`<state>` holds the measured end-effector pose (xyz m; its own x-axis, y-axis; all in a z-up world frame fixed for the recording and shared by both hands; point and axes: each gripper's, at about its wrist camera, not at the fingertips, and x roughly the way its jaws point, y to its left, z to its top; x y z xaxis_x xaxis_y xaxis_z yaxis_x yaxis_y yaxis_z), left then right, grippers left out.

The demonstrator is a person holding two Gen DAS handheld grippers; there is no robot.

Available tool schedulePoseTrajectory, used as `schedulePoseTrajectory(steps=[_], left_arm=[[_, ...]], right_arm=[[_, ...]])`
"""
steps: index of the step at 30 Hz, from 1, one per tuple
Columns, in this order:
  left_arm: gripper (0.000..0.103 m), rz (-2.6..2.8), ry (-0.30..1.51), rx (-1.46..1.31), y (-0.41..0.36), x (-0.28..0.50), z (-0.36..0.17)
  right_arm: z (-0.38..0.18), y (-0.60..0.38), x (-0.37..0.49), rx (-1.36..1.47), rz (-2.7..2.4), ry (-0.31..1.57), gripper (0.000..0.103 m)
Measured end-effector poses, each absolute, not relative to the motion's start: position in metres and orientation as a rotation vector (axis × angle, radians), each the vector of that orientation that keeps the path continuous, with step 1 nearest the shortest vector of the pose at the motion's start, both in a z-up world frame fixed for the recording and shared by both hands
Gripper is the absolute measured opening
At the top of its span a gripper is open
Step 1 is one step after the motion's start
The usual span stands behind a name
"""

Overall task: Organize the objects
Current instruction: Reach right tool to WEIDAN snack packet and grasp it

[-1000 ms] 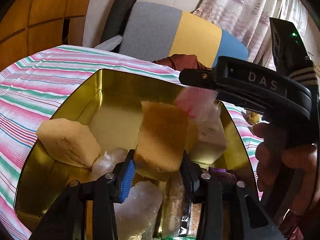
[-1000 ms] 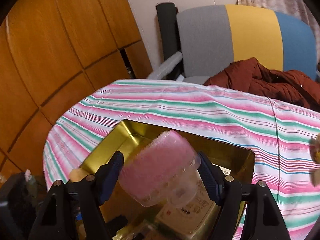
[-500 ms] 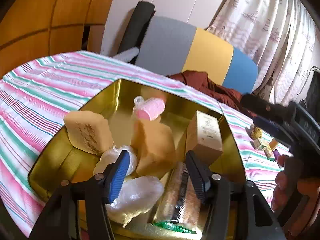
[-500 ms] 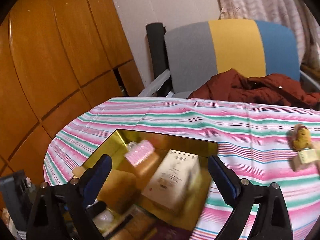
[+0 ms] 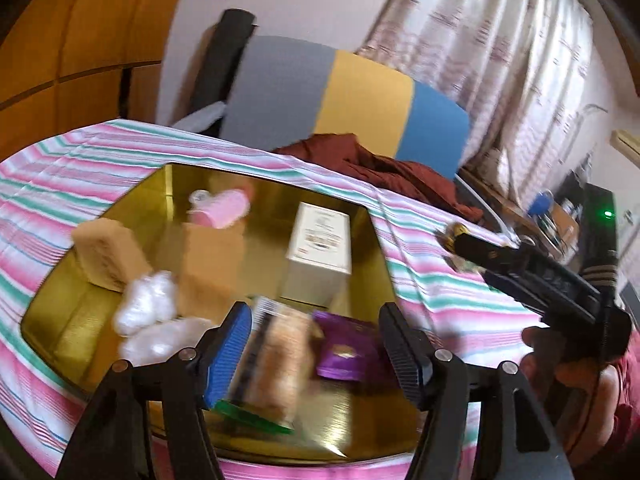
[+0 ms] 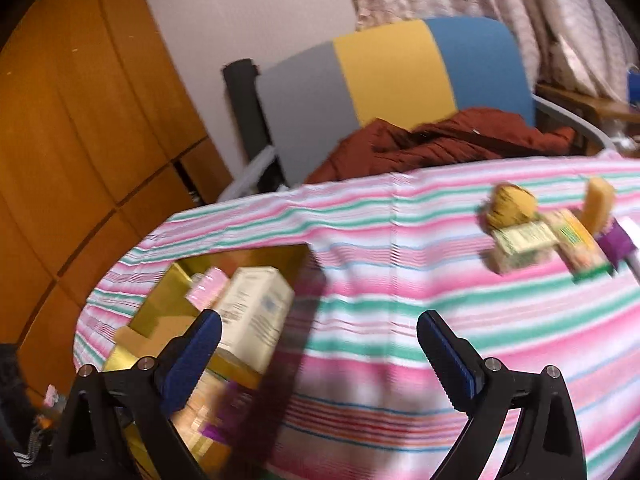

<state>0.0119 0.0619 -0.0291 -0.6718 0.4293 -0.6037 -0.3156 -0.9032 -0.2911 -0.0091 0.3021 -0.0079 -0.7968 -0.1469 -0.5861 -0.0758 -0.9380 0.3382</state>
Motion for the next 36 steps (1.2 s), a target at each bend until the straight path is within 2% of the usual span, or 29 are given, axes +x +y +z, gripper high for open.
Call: schedulePoseTrajectory(steps=[19, 29, 33, 36], left_arm=[[0.068, 2.25, 0.057, -0.989, 0.171, 0.062, -0.034], [0.068, 2.163, 0.161, -1.023, 0.22, 0.066, -0.045], [0.068, 2.147, 0.175, -1.048, 0.231, 0.063, -0.05], [0.068, 2.142, 0.176, -1.064, 0.233, 0.063, -0.052]], right_arm=[[-0.053, 0.4, 0.053, 1.158, -2.992, -0.615, 0.098], [-0.062, 0.461, 0.053, 1.229, -3.045, -0.679, 0.098], [-0.059, 0.483, 0.04, 1.228, -3.066, -0.675, 0.091], [-0.055, 0.496, 0.022, 1.235, -3.1, -0.607, 0.081]])
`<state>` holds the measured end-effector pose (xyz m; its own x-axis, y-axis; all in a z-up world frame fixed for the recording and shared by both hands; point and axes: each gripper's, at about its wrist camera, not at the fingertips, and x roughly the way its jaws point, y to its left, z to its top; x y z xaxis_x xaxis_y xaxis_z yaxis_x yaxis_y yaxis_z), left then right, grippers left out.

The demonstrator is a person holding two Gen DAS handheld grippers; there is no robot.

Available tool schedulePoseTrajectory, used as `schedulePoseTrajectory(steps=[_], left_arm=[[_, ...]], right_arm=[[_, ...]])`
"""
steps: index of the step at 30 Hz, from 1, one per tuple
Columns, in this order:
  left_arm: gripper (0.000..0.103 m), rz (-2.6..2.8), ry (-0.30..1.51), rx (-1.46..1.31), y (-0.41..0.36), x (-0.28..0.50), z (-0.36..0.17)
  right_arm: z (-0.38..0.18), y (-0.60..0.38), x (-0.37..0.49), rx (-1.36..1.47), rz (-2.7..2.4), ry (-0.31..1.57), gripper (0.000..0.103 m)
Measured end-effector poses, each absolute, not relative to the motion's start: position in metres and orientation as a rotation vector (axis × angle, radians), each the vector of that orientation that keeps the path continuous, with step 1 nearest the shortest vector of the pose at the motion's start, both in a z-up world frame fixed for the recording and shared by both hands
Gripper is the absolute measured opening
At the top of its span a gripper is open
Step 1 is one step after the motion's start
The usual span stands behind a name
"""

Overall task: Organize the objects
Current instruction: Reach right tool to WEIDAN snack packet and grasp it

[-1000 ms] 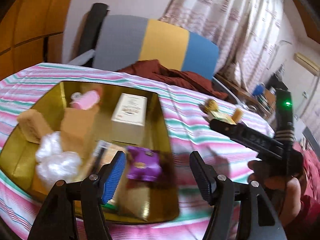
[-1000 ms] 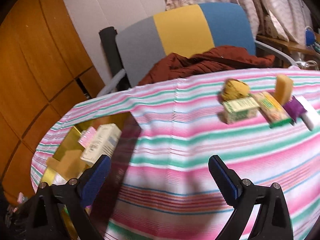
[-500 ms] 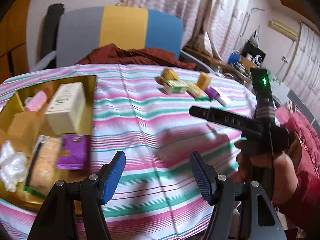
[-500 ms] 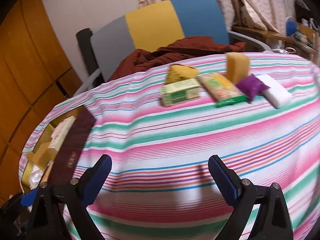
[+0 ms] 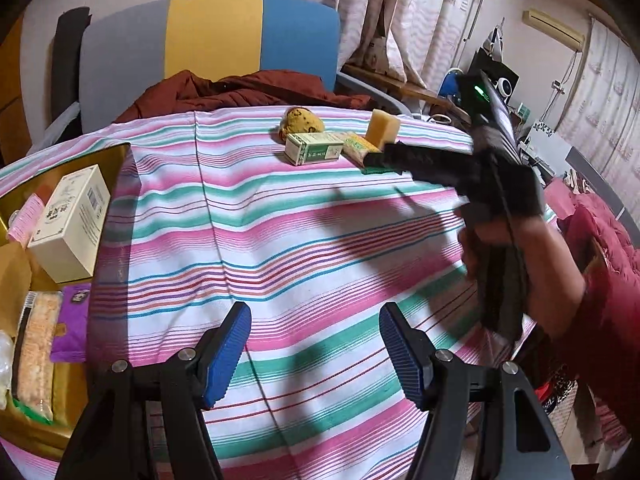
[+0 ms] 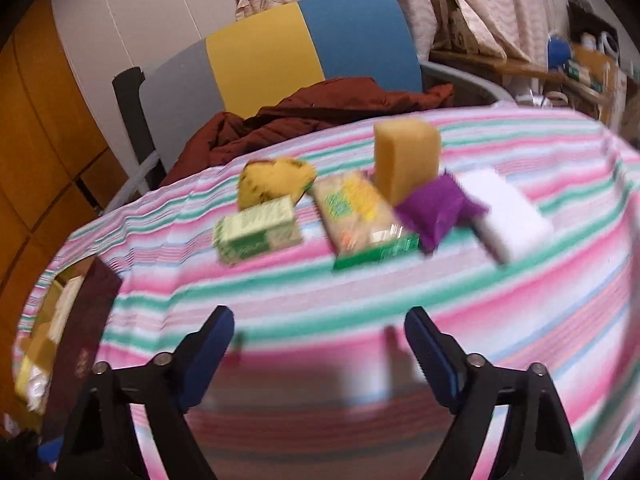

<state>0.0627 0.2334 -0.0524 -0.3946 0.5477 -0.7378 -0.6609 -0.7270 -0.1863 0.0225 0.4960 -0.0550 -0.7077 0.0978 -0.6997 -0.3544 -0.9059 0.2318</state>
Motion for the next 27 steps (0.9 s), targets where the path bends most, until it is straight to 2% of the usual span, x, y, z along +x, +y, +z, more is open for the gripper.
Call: schedulePoseTrajectory(steps=[2, 11, 19, 23, 27], left_arm=[[0.068, 2.141, 0.185, -1.065, 0.235, 0.064, -0.053], [0.068, 2.139, 0.203, -1.089, 0.236, 0.063, -0.056], [0.068, 2.13, 0.226, -1.101, 0.246, 0.055, -0.059], [0.068, 2.136, 0.227, -1.09, 0.257, 0.044, -0.055], [0.068, 2.155, 0.243, -1.075, 0.271, 0.027, -0.051]], right_arm=[[-0.052, 0.505, 0.006, -1.057, 2.629, 0.465, 0.071], [-0.061, 0.529, -0.056, -1.105, 2.563, 0.311, 0.069], [-0.077, 0.545, -0.074, -1.157, 2.55, 0.429, 0.067], [-0.077, 0.544, -0.071, -1.145, 2.56, 0.428, 0.052], [-0.077, 0.542, -0.06, -1.143, 2.57, 0.432, 0.048]])
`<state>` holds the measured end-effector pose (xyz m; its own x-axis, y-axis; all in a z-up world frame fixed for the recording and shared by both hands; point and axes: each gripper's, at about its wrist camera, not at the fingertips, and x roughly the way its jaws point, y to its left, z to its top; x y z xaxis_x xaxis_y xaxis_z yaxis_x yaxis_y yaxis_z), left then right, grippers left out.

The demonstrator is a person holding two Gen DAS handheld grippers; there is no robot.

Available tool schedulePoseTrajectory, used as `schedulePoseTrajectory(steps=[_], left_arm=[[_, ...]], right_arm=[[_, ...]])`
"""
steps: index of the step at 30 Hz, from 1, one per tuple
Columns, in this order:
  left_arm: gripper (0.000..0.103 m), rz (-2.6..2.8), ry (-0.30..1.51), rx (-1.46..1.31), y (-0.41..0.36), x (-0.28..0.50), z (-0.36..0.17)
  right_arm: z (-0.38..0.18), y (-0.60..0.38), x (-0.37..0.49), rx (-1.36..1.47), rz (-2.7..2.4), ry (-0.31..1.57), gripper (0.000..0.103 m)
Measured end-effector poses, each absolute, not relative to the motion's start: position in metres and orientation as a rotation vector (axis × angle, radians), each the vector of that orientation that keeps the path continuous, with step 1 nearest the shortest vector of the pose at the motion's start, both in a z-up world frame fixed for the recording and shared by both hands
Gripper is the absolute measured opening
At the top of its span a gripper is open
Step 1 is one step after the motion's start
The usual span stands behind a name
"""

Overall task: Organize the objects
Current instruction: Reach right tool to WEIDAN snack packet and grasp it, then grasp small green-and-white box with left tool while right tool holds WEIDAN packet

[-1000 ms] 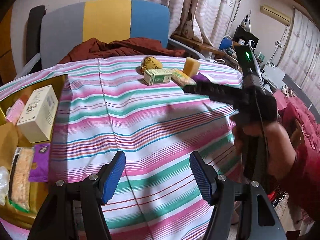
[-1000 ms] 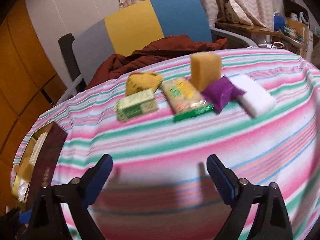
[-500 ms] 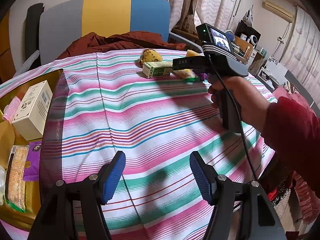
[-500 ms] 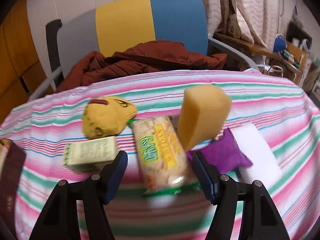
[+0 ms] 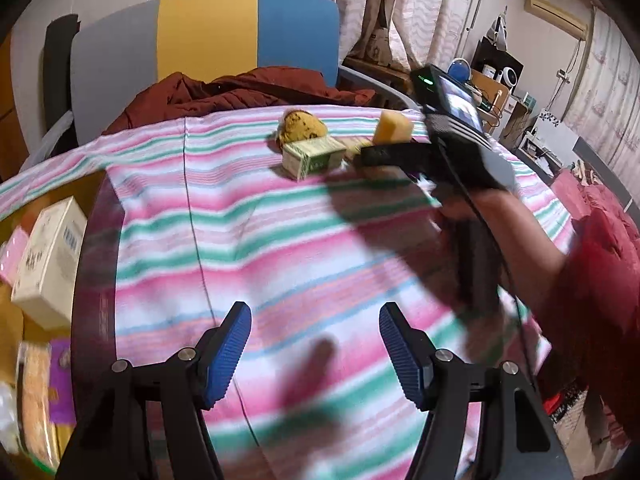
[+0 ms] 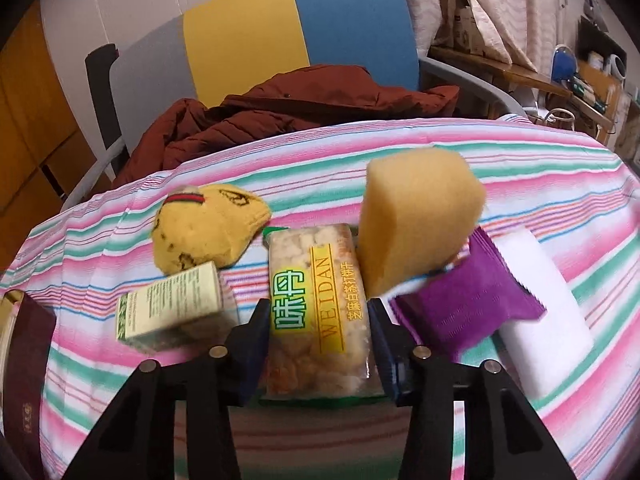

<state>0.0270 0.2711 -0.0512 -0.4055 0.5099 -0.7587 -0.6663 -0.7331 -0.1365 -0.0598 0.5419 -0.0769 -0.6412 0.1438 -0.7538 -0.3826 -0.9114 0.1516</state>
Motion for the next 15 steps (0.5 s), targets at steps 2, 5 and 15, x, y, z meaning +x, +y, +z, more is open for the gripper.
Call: schedulePoseTrajectory(steps=[2, 5, 15], left_arm=[[0.068, 2.155, 0.26, -1.077, 0.278, 0.017, -0.051], [0.068, 2.168, 0.296, -1.073, 0.29, -0.002, -0.052], [0.074, 2.19, 0.472, -0.949, 0.35, -0.064, -0.047]], right_arm=[[-0.077, 0.54, -0.051, -1.144, 2.573, 0.439, 0.048], [-0.076, 0.534, -0.038, -1.153, 2.584, 0.409, 0.048], [-0.078, 0.524, -0.002, -1.099, 2.559, 0.406, 0.047]])
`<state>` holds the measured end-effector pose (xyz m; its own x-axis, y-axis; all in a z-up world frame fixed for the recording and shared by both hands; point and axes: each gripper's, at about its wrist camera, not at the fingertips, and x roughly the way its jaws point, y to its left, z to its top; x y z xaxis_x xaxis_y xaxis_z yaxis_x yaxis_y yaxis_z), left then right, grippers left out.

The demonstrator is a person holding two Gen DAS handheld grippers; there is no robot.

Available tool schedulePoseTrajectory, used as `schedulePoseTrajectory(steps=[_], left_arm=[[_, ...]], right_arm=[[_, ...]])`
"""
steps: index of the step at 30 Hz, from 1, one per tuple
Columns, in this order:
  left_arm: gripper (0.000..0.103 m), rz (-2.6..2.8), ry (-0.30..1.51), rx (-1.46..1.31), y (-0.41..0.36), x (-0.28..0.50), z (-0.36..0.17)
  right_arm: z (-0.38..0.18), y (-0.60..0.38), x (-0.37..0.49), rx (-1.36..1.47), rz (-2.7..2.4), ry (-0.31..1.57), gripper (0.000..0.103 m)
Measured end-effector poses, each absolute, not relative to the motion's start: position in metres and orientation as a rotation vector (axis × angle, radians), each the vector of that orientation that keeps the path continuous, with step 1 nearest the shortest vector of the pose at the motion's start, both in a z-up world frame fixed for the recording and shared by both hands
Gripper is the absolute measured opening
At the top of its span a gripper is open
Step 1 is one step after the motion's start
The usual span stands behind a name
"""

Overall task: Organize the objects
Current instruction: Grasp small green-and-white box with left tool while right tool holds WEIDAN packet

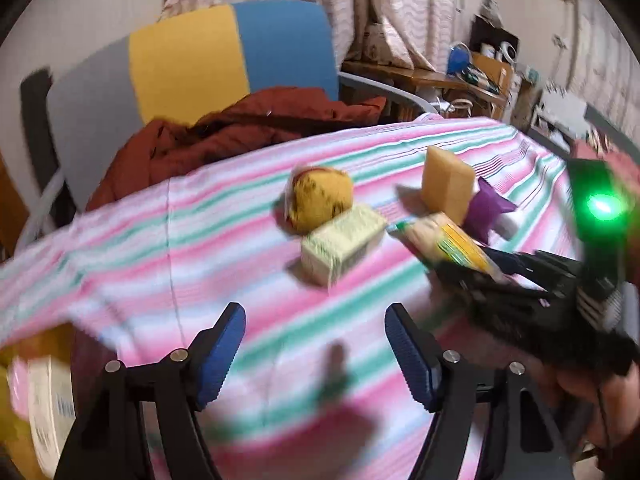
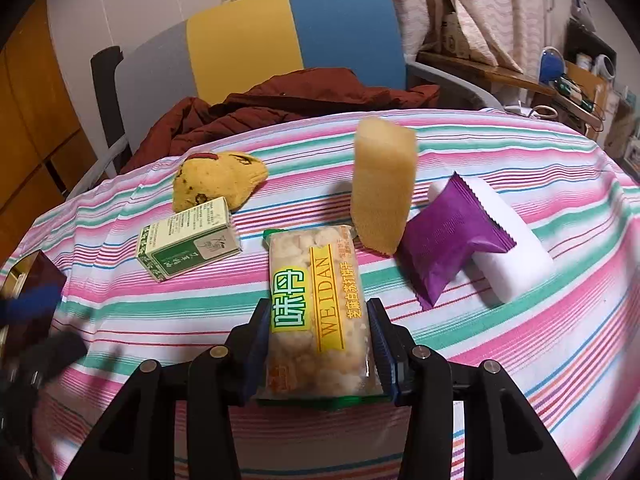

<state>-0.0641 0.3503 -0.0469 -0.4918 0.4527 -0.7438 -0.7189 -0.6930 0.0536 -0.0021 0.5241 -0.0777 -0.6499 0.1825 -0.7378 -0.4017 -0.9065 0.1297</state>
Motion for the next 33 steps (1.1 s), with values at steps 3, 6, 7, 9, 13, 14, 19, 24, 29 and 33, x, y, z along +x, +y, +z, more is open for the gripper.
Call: schedulePoseTrajectory(steps=[3, 6, 7, 9, 13, 14, 19, 24, 29, 33], left_arm=[[0.075, 2.138, 0.565, -0.898, 0.372, -0.073, -0.051], [0.075, 2.082, 0.588, -0.904, 0.386, -0.088, -0.056], [0.075, 2.081, 0.595, -0.908, 0.389, -0.093, -0.058], [0.075, 2.073, 0.606, -0.913, 0.396, -0.102, -0.061], [0.072, 1.96, 0.558, -0.945, 0.398, -0.102, -0.068], [0.066, 1.943, 0.555, -0.942, 0.397, -0.097, -0.069], [0.06, 1.957, 0.546, -0.888, 0.391, -0.08, -0.07], [0.061, 2.055, 0.529, -0.897, 0.395, -0.089, -0.072], [0.054, 2.037, 0.537, -0.921, 0.402, -0.095, -0.084], [0.036, 2.045, 0.515, -0.886, 0.402, -0.086, -0.087]], right_arm=[[-0.078, 0.522, -0.003, -1.092, 2.551, 0.376, 0.047], [-0.079, 0.522, -0.003, -1.086, 2.552, 0.374, 0.047], [-0.08, 0.523, -0.002, -1.082, 2.555, 0.382, 0.047], [-0.08, 0.524, -0.001, -1.076, 2.557, 0.393, 0.047], [-0.081, 0.524, -0.001, -1.068, 2.559, 0.394, 0.047], [-0.081, 0.524, -0.001, -1.066, 2.56, 0.398, 0.047], [-0.081, 0.526, 0.0, -1.059, 2.564, 0.419, 0.047], [-0.082, 0.525, 0.0, -1.059, 2.562, 0.414, 0.047], [-0.082, 0.524, -0.002, -1.074, 2.552, 0.397, 0.048], [-0.083, 0.524, -0.001, -1.069, 2.552, 0.387, 0.048]])
